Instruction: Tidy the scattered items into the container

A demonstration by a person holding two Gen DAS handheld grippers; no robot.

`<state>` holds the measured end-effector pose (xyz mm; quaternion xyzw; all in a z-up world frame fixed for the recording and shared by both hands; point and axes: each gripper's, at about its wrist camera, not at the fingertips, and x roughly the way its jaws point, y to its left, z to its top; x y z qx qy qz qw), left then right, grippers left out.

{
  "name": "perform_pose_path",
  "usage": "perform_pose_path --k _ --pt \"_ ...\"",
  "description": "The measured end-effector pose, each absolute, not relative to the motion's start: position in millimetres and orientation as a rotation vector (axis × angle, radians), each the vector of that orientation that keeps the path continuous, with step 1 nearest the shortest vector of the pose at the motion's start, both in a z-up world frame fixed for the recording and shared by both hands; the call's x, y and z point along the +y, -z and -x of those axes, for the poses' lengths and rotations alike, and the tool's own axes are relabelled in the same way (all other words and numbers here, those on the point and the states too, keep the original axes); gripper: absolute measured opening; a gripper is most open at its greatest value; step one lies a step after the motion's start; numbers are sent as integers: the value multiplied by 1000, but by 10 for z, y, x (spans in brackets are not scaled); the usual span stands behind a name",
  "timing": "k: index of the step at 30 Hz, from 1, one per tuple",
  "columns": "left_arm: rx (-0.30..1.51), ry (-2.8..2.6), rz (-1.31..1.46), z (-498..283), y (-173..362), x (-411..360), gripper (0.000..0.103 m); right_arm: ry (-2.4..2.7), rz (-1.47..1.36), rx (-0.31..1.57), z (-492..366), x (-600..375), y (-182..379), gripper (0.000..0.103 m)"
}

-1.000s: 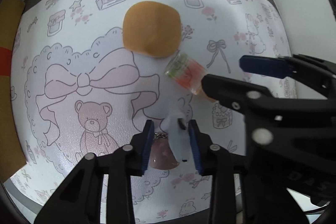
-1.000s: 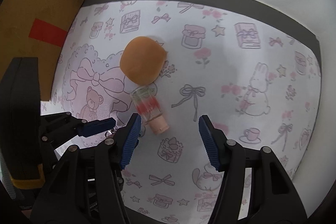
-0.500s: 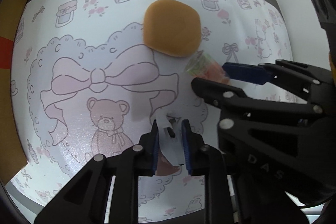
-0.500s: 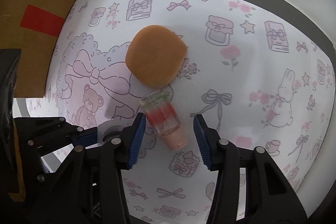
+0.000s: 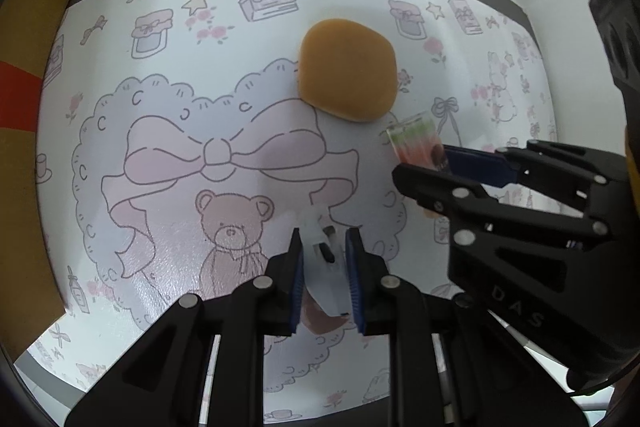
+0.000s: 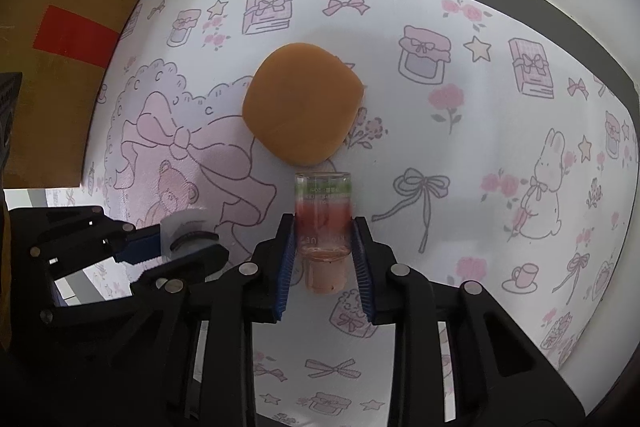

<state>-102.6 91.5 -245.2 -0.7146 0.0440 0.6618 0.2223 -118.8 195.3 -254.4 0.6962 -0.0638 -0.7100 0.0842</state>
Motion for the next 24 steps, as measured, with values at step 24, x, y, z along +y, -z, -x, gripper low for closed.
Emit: perform_pose_path --k 24 --pt "-9 -1983 1755 1026 1647 557 19 2269 -1959 -334 945 1899 1763 29"
